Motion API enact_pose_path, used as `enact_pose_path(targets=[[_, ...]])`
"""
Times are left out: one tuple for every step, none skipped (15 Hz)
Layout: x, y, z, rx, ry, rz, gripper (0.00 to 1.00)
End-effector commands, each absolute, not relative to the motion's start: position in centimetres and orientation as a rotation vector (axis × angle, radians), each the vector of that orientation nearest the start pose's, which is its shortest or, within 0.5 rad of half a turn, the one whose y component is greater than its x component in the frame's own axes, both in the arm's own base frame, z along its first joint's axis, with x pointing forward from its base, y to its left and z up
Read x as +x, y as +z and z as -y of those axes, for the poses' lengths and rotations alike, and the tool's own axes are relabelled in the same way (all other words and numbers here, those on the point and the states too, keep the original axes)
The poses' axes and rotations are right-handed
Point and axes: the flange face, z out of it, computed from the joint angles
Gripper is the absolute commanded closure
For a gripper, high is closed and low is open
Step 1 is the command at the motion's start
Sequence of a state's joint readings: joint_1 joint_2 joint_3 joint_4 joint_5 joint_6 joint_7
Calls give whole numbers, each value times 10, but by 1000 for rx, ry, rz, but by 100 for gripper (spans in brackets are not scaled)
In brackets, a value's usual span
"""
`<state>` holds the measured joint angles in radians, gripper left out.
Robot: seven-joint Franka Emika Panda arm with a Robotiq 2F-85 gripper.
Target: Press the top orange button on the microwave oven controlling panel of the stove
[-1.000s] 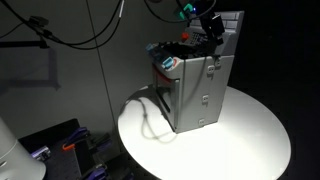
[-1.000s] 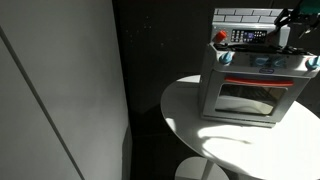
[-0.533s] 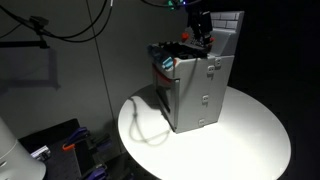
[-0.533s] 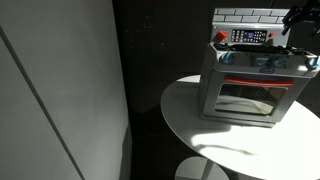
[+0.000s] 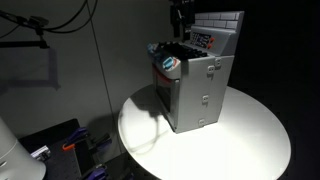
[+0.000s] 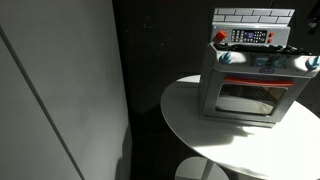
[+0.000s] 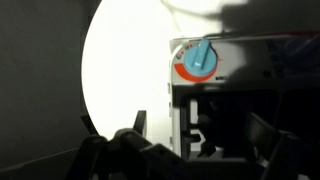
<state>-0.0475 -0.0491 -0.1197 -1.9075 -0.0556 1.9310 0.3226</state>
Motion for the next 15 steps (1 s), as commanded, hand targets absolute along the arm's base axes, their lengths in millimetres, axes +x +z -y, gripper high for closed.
enact_pose_path(targets=[[504, 545, 96, -3097, 15, -608, 0], [495, 551, 96, -3104, 42, -583, 0], [485, 558, 96, -3110, 62, -561, 0], [476, 567, 96, -3111, 69, -539, 0], [468, 574, 96, -3111, 77, -520, 0], [460, 581, 96, -3109, 79, -500, 0], [453, 588, 96, -3107, 75, -482, 0], [448, 594, 96, -3107, 72, -466, 0], [443, 599, 96, -3106, 69, -453, 0], [440, 603, 96, -3107, 69, -448, 0], [439, 605, 96, -3106, 75, -444, 0], [449, 602, 95, -3123, 69, -478, 0], [447, 604, 95, -3123, 64, -477, 0], [447, 604, 94, -3123, 65, -476, 0], [448, 603, 94, -3124, 69, -475, 0]])
